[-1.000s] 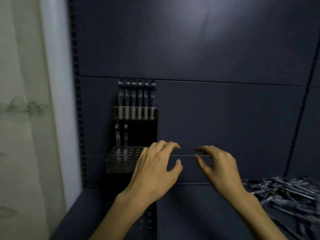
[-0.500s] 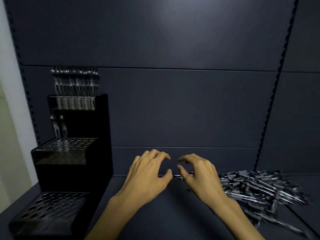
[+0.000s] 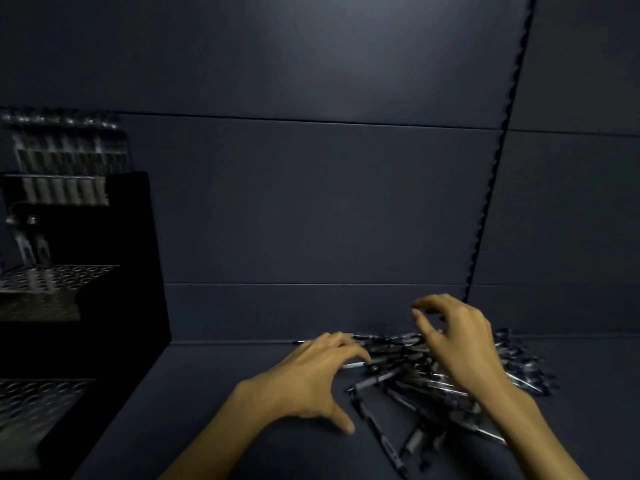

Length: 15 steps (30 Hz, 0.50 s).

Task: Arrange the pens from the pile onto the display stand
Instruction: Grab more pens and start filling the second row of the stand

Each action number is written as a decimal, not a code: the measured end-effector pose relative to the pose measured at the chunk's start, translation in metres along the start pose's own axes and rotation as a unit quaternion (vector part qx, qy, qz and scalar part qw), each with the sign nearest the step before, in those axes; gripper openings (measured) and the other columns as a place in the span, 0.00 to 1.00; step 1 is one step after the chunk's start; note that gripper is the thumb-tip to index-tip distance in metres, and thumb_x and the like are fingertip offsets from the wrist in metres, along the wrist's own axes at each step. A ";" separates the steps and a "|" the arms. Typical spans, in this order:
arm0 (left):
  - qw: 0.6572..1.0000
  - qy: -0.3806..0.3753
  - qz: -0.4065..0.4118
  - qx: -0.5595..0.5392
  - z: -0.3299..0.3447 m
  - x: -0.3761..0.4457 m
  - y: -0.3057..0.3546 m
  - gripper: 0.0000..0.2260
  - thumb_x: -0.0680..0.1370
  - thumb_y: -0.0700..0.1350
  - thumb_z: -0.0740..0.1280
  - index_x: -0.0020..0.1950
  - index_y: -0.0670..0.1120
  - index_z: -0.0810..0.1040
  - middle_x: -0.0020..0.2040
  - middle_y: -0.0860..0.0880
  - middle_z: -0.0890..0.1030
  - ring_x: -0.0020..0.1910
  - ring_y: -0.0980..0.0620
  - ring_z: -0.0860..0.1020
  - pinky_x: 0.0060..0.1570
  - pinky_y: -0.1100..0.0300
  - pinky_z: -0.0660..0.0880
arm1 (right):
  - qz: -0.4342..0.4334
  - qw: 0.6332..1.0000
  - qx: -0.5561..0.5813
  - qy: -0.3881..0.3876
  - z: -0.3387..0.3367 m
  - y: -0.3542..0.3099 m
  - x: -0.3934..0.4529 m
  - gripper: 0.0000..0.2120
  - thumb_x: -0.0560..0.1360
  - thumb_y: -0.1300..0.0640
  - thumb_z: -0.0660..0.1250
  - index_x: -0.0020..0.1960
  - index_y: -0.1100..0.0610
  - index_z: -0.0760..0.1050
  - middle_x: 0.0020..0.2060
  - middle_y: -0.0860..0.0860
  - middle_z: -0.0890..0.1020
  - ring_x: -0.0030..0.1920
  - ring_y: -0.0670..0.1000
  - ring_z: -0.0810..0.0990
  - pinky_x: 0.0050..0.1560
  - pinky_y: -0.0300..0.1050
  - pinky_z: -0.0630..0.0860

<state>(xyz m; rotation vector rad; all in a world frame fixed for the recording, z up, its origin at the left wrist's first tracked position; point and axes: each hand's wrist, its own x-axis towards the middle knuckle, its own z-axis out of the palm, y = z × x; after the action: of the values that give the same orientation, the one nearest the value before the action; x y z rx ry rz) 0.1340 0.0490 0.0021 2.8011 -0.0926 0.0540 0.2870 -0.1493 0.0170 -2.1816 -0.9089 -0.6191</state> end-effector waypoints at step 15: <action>0.996 -0.066 -0.054 0.010 0.042 0.065 0.047 0.34 0.72 0.55 0.77 0.71 0.72 0.64 0.78 0.61 0.50 0.79 0.55 0.47 0.77 0.39 0.51 | 0.007 0.992 0.091 -0.081 0.014 0.122 0.019 0.04 0.77 0.56 0.70 0.49 0.49 0.83 0.47 0.42 0.84 0.47 0.43 0.82 0.47 0.37 0.71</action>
<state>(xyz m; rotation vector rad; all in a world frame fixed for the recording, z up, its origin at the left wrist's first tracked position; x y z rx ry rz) 0.1962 -0.0133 -0.0191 2.8226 0.0273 -0.1579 0.3933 -0.1946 -0.0300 -2.0932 -0.9918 -0.3400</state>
